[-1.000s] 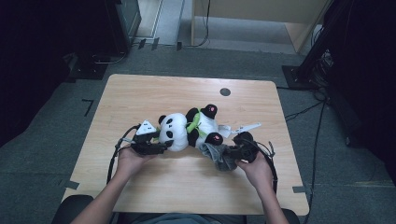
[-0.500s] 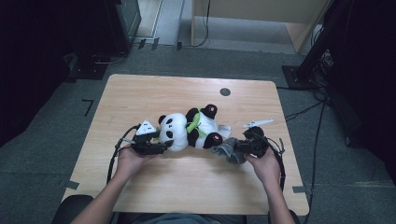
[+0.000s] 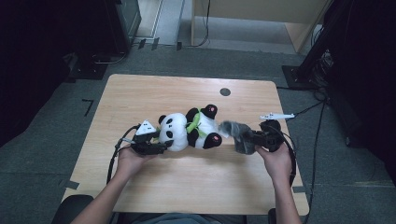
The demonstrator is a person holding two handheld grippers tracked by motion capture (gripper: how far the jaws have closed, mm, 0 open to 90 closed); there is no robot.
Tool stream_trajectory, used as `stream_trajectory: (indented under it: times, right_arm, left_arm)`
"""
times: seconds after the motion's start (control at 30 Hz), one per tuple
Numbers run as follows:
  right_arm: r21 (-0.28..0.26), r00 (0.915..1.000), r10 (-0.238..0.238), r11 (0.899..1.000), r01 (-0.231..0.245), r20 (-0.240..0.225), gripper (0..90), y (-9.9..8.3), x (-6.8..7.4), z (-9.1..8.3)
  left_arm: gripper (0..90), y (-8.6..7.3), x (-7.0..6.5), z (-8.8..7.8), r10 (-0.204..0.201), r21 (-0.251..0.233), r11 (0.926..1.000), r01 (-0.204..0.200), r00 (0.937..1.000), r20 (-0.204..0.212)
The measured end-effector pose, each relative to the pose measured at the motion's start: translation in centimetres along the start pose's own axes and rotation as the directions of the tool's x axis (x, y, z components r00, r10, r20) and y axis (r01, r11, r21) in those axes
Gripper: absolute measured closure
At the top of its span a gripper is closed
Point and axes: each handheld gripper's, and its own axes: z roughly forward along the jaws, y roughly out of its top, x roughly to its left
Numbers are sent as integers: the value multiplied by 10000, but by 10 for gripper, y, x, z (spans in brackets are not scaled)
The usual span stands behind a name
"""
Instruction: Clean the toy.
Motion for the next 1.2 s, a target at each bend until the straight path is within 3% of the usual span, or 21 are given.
stream_trajectory:
  times: [0.17, 0.37, 0.53, 0.63, 0.7, 0.9, 0.93, 1.03, 1.2]
  right_arm:
    - [-93, 10000, 39, 9999, -39, 42, 773, 8, -2, 2]
    - [-152, 9998, -27, 9999, 24, -181, 773, 20, 2, 14]
    - [-41, 10000, -35, 10000, 35, -36, 773, 25, 0, 27]
    - [5, 9998, 125, 9999, -125, 135, 772, 25, -8, 34]
    - [210, 9973, 104, 9997, -120, 730, 773, 23, -15, 38]
    - [394, 9883, 1055, 9931, -1104, 1104, 764, 7, -45, 41]
    - [428, 9881, 1098, 9924, -1150, 1075, 764, 4, -49, 42]
    - [649, 9838, 778, 9939, -893, 1616, 764, -2, -55, 48]
    - [557, 9787, 1070, 9914, -1183, 1755, 742, -10, -68, 57]
  left_arm:
    - [379, 0, 0, 0, -49, -28, 10000, 49, 10000, 18]
    - [376, 0, 1, 0, -105, -57, 9999, 105, 9999, 60]
    - [375, 0, 2, 0, -82, -60, 9999, 82, 9999, 62]
    - [374, 1, 3, 0, -57, -58, 10000, 57, 10000, 47]
    - [374, 2, 4, 0, -36, -43, 10000, 36, 10000, 53]
    - [374, 2, 5, 0, -61, -65, 10000, 61, 10000, 62]
    - [373, 2, 5, 0, -63, -60, 10000, 63, 10000, 67]
    - [372, 2, 5, 0, -50, -61, 10000, 50, 10000, 46]
    - [372, 2, 5, 0, -41, -70, 10000, 42, 10000, 63]
